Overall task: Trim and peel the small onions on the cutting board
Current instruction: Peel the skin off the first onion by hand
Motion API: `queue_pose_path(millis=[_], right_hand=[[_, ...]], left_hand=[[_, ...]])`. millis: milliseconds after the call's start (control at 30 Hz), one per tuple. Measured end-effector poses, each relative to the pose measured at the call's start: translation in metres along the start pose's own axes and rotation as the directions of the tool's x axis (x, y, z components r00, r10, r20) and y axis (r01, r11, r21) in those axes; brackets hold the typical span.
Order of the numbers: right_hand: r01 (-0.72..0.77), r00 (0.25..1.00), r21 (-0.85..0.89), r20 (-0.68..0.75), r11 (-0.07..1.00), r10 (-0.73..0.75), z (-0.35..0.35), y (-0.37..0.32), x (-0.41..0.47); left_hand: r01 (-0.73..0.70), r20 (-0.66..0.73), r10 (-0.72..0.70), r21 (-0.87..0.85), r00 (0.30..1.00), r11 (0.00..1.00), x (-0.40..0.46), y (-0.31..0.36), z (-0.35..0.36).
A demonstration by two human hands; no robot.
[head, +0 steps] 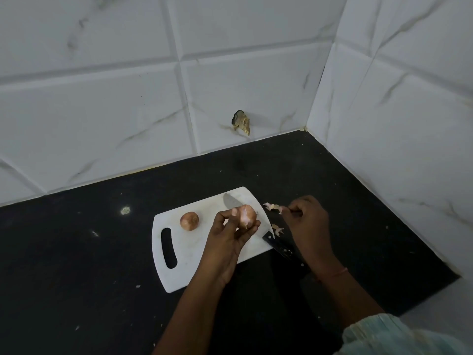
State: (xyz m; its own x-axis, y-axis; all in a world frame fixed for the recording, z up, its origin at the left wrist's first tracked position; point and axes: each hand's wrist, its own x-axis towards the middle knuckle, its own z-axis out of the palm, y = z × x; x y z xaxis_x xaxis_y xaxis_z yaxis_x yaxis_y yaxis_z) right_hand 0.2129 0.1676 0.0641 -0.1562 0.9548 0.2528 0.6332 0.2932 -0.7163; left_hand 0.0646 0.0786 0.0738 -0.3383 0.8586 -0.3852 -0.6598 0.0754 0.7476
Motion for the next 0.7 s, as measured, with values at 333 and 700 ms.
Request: queue_pose_path(millis=[333, 700], right_hand=[[-0.122, 0.963, 0.473, 0.268, 0.872, -0.011, 0.01, -0.043, -0.021], [-0.082, 0.984, 0.527, 0.175, 0.846, -0.014, 0.003, -0.044, -0.02]], left_hand=[[-0.187, -0.052, 0.203, 0.218, 0.978, 0.958, -0.002, -0.005, 0.018], [-0.307, -0.071, 0.343, 0.306, 0.937, 0.901, -0.006, -0.008, 0.025]])
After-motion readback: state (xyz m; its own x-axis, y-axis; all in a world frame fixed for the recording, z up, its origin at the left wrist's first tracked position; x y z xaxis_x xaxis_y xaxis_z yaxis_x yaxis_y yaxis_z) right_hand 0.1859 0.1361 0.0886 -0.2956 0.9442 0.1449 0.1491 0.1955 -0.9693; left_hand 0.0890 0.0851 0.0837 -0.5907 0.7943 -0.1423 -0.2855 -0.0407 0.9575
